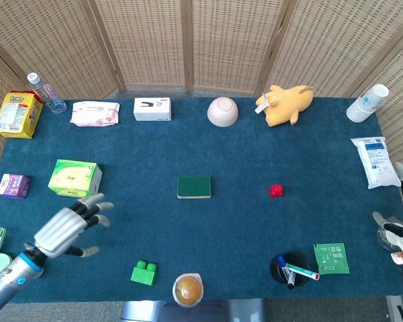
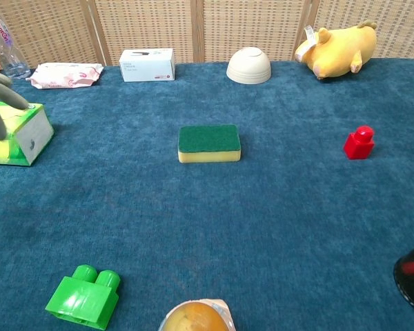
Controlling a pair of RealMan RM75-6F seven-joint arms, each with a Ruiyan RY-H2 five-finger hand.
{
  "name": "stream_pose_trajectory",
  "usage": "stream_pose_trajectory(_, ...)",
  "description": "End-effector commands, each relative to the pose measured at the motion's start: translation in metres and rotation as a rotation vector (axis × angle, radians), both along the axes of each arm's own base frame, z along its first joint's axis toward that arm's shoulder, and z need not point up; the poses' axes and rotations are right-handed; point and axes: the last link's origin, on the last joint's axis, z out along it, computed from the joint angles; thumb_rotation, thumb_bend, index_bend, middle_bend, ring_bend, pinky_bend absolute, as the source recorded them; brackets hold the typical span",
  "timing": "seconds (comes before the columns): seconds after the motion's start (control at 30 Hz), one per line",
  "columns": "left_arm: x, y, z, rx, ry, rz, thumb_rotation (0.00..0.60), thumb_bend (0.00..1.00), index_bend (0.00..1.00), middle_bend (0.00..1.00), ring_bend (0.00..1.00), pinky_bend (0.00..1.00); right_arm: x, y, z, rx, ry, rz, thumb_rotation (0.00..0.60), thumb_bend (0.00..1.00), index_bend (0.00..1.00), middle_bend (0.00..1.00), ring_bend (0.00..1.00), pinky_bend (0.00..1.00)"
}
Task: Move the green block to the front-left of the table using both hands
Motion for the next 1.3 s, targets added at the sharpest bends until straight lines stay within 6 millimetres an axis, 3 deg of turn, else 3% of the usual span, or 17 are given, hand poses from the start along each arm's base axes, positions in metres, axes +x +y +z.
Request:
stream_pose_trajectory(0.03, -0.013, -0.004, 0.021, 0.110, 0.016, 0.081, 0.558, 0.23, 0.37, 0.19, 0.07, 0.13, -0.004, -0.005, -0.003, 0.002, 0.032, -0.012, 0.600, 0.09, 0.08, 0.15, 0.06, 0.15)
stream_pose_trajectory(0.23, -0.038, -0.019, 0.040, 0.242, 0.047, 0.223, 0.555, 0.23, 0.37, 0.19, 0.07, 0.12, -0.015, -0.010, -0.008, -0.005, 0.056, -0.039, 0.600, 0.09, 0.10, 0.15, 0.06, 0.15)
stream_pose_trajectory(0.57, -0.066, -0.043, 0.053, 0.380, 0.100, 0.388, 0.557, 0.23, 0.37, 0.19, 0.07, 0.10, -0.024, -0.007, -0.012, -0.017, 0.085, -0.072, 0.600, 0.09, 0.10, 0.15, 0.06, 0.15)
stream_pose_trajectory(1.3, -0.052, -0.044, 0.042, 0.461, 0.020, 0.321, 0.582, 0.23, 0.38, 0.19, 0.04, 0.07, -0.026, 0.009, -0.022, 0.085, 0.065, -0.096, 0.600, 0.09, 0.11, 0.16, 0.06, 0.13)
